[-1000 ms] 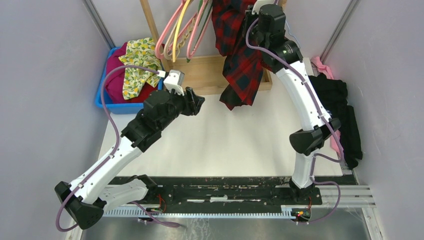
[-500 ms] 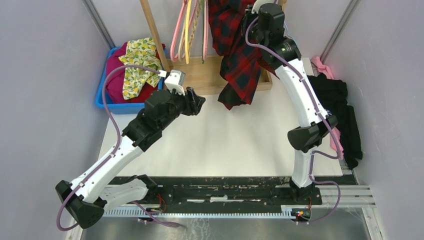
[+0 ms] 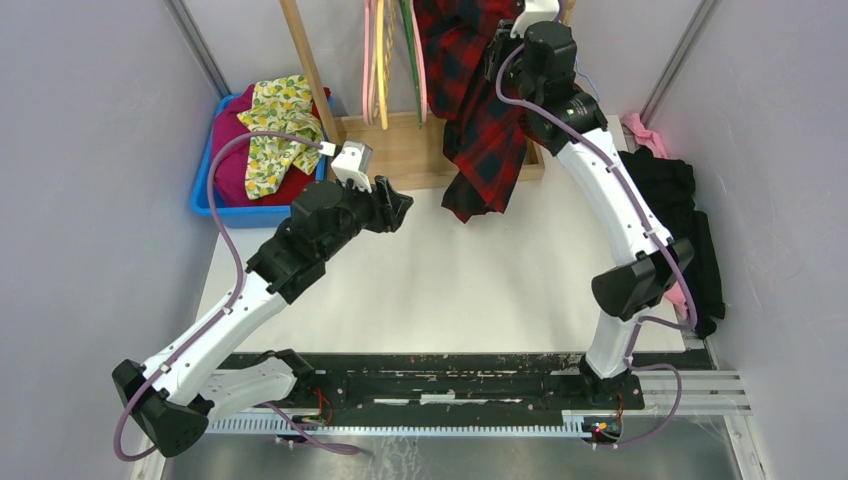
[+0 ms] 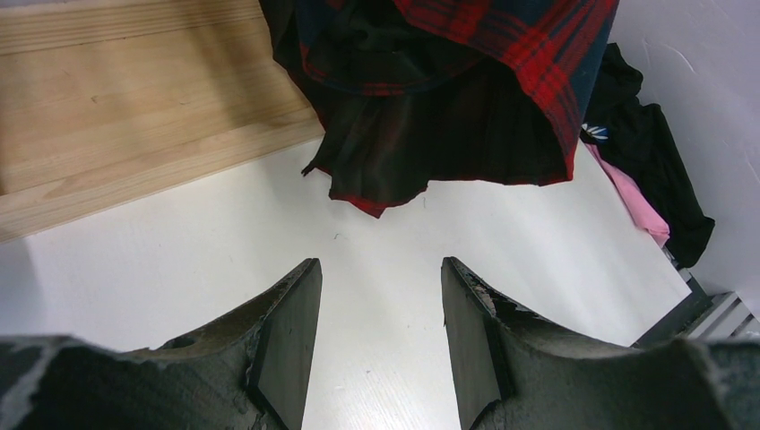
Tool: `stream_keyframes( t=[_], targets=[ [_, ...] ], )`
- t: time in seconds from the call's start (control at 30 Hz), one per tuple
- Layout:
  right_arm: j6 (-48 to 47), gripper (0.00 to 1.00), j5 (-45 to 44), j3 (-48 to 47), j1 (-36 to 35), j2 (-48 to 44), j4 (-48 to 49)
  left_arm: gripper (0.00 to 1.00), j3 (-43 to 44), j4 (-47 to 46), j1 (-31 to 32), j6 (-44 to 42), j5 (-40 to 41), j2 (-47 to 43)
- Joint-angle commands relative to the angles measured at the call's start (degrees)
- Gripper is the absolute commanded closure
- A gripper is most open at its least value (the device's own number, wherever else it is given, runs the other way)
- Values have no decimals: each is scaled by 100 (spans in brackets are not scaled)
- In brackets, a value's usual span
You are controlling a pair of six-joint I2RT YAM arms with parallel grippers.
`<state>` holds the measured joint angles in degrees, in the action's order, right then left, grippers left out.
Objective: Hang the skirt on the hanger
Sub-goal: Place the hanger at the clothesline.
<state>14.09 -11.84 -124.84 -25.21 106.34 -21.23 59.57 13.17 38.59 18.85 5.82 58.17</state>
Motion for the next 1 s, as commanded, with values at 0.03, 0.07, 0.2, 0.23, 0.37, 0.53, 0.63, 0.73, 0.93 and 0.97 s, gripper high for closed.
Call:
stream_keyframes(
  t=[0.03,0.07,0.2,0.23,0.37,0.53,0.63,0.73,0.93,0.97],
  targets=[
    [99,62,147,534,59,-652,312,41,-40,-307,-26,406,-97,-56],
    [101,59,165,640,65,-750,308,41,-34,-314,-27,415,-107,-60],
    [103,50,231,1081,88,-1117,237,41,-65,-305,-27,444,-125,-101],
    [118,49,245,1216,105,-1247,241,41,-76,-305,-27,452,-127,-116],
    [182,47,310,1852,132,-1708,267,41,-93,-277,-26,479,-148,-156],
    [376,45,412,2746,139,-2385,224,41,-117,-238,-26,511,-214,-174],
    [532,44,564,3361,140,-2788,215,41,-173,-179,-27,510,-231,-203],
    [689,44,827,3813,139,-3044,334,42,-286,-138,-20,520,-247,-255],
    [915,45,1159,4290,140,-3107,539,42,-523,-68,-27,592,-357,-429],
    [932,51,1176,4338,139,-3107,560,42,-555,-55,-26,601,-364,-460]
  ],
)
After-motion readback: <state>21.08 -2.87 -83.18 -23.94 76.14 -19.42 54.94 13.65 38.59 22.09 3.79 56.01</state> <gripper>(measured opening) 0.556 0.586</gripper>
